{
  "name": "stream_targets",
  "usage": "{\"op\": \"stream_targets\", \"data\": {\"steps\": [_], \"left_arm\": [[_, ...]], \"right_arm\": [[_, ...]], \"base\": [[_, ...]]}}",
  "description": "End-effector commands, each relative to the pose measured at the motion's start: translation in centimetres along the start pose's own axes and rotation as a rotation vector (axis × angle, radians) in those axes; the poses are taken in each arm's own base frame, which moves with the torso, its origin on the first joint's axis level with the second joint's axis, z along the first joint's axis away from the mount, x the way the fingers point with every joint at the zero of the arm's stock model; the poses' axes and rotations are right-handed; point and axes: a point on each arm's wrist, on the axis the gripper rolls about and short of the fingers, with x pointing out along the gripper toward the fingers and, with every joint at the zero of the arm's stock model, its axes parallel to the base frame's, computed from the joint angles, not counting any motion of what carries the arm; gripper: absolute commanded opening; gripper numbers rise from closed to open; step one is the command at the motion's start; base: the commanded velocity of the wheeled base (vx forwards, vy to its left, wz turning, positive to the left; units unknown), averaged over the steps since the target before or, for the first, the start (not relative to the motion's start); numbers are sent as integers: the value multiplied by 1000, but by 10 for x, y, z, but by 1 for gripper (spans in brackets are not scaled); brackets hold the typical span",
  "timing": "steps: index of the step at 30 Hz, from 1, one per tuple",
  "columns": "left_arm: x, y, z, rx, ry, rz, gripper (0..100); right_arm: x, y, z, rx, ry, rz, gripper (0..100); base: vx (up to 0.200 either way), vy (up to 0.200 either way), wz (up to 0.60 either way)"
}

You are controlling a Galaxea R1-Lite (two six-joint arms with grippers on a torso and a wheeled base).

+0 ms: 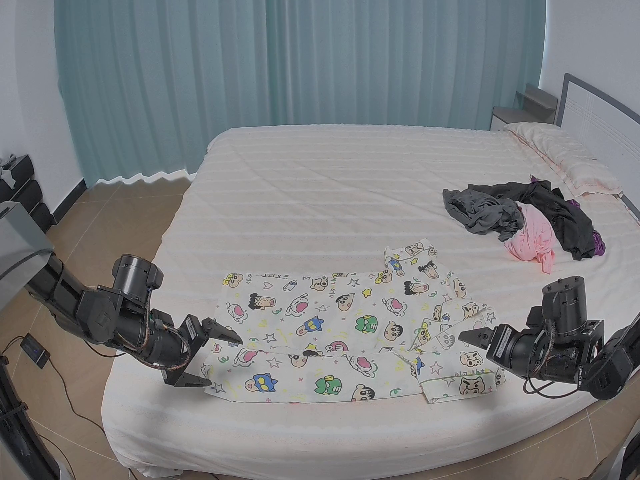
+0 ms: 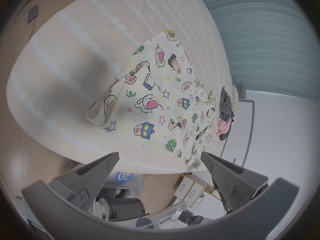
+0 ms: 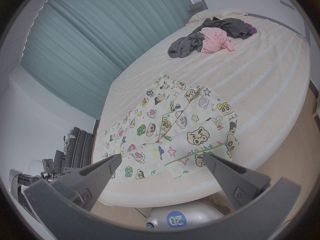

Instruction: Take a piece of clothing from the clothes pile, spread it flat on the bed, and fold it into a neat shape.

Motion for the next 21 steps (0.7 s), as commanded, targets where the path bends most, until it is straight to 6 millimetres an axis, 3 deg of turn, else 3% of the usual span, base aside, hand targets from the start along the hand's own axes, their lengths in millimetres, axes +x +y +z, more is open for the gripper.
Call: {"op": "stream_targets", "data": {"steps": [1, 7, 9, 13, 14, 16, 21], "left_arm": [[0, 0, 0, -1, 0, 0, 100], [0, 0, 0, -1, -2, 0, 100], [0, 0, 0, -1, -1, 1, 100], [1, 0, 0, 0, 0, 1, 100], [1, 0, 0, 0, 1, 1, 100], [1, 0, 0, 0, 0, 1, 100], [1, 0, 0, 1, 0, 1, 100]], "right_arm": [[17, -4, -8, 2, 66, -12, 100], [32, 11, -19, 50, 144, 150, 100], [54, 26, -16, 57, 119, 213, 100], [70, 36, -24, 29, 162, 204, 100], [91, 43, -31, 12, 218, 162, 100], [103, 48, -31, 13, 229, 151, 100], [131, 46, -41, -7, 276, 95, 100]], "base": [[0, 0, 0], [0, 0, 0], [0, 0, 0], [0, 0, 0], [0, 0, 0], [0, 0, 0], [0, 0, 0]]}}
